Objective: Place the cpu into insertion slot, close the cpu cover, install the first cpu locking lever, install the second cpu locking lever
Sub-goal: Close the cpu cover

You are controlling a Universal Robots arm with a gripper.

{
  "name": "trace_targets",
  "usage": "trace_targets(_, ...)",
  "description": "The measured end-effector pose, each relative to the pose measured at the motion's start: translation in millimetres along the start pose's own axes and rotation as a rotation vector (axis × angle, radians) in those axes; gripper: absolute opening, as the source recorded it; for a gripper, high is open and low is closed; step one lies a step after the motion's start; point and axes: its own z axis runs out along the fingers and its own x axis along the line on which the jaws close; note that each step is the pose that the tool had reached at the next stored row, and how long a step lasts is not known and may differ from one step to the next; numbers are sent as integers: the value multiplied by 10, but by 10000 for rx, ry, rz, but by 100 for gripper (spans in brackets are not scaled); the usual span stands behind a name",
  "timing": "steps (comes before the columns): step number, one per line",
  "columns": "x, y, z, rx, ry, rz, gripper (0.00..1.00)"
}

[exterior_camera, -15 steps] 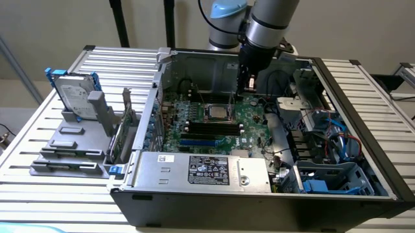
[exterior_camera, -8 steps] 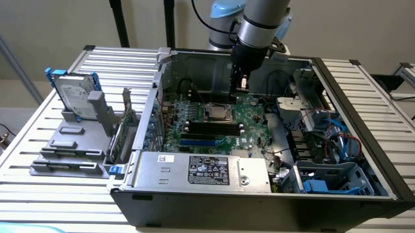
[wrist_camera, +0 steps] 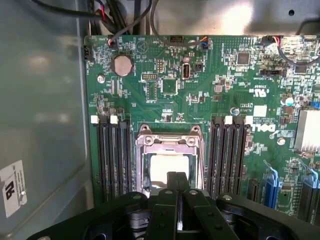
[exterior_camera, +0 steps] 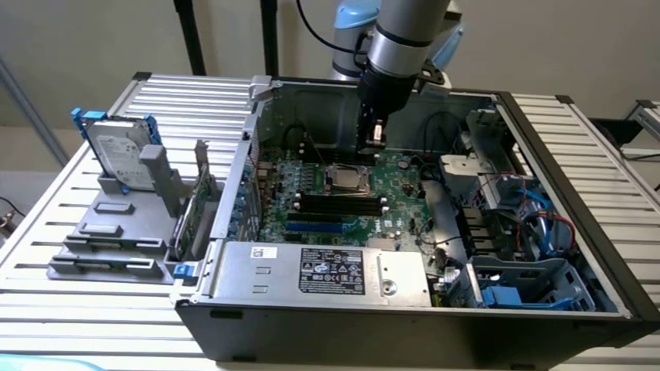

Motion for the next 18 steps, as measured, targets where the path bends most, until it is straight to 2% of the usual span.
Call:
trace_targets(3,-2,-60,25,78,-5,-23,11)
trace_targets(5,-3,-89,44,86,7,-39,11)
trace_targets(7,-3,-89,44,87,73,-50,11)
trace_targets(12,-3,-89,45,99,71,-47,11)
trace_targets(13,-3,-89,47,214,62,-42,11)
trace_targets(18,-3,-89,45,1129,33,2,11)
